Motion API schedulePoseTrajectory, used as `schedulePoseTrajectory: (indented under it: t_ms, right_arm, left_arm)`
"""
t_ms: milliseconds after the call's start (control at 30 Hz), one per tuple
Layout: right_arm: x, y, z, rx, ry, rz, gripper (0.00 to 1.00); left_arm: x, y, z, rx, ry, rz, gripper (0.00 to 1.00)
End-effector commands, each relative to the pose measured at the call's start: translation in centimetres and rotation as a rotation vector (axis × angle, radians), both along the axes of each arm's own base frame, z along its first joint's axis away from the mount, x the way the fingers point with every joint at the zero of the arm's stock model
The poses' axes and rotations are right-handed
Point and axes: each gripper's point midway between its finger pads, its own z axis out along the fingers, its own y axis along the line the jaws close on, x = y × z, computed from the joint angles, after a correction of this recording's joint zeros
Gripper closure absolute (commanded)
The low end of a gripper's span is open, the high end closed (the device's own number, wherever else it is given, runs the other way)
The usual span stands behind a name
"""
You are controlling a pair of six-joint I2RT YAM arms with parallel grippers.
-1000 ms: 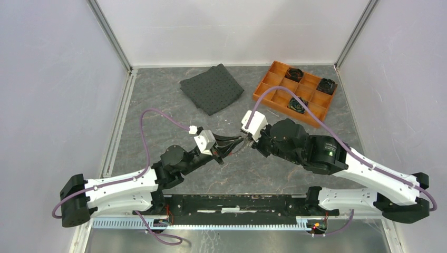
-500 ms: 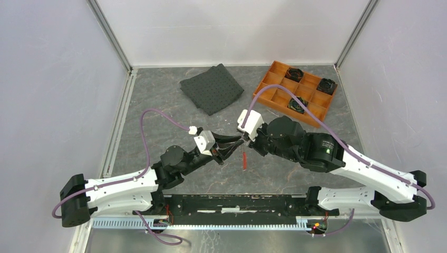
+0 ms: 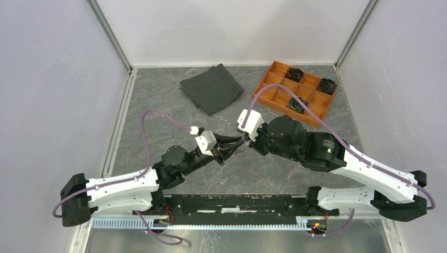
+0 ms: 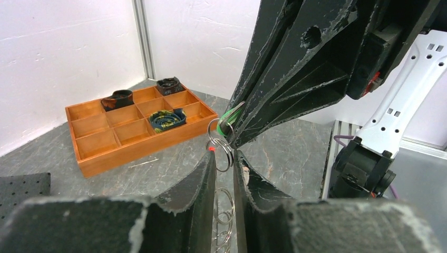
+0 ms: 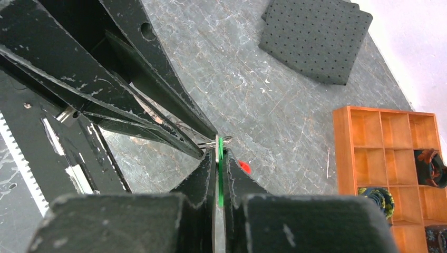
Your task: Remove the keys from the keyring
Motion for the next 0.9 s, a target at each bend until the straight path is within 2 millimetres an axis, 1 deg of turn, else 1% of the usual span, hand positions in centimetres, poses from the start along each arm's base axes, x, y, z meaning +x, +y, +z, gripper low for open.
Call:
schedulePoseTrajectory:
  t_ms: [0,233,333,400,533,700,867]
  right_arm:
    - [0.0,0.7,2.3,0.065,-0.027,0.02,0.99]
    - [-0.1,0.7,2.1,0.065,-0.024,0.023,0.99]
    - [-0.1,0.7,1.9,0.062,-0.021,0.022,0.99]
    - [-0.1,0.6,1.9,0.063,-0.021,0.02,0.99]
    - [0.1,0.2,1.9,0.063,-0.029,-0.001,0.99]
    - [0.7,-1.0,1.6,0.044,-0.047,-0.056,0.99]
    - [1.1,-1.9,0.5,0.017,-0.055,-0.1,0.99]
  left_arm:
    - [-0.3,-0.2,2.3,-0.055,-0.022,-0.01,0.75]
    - [-0.2,-0.4,2.4,-0.052,-0.026,-0.005,0.76]
    - [-0.1,-0.3,2.4,-0.059,-0.028,0.004,0.79]
    - [0.1,-0.2,2.4,-0.06,-0.023,0.019,0.84]
    - [0.1,-0.2,2.0,-0.053,-0.019,0.026,0.97]
    - [-0.1,-0.1,1.9,-0.056,-0.015,0.03,0.98]
    - [-0.4,0.0,2.1,-0.064,-0.017,0.021,0.98]
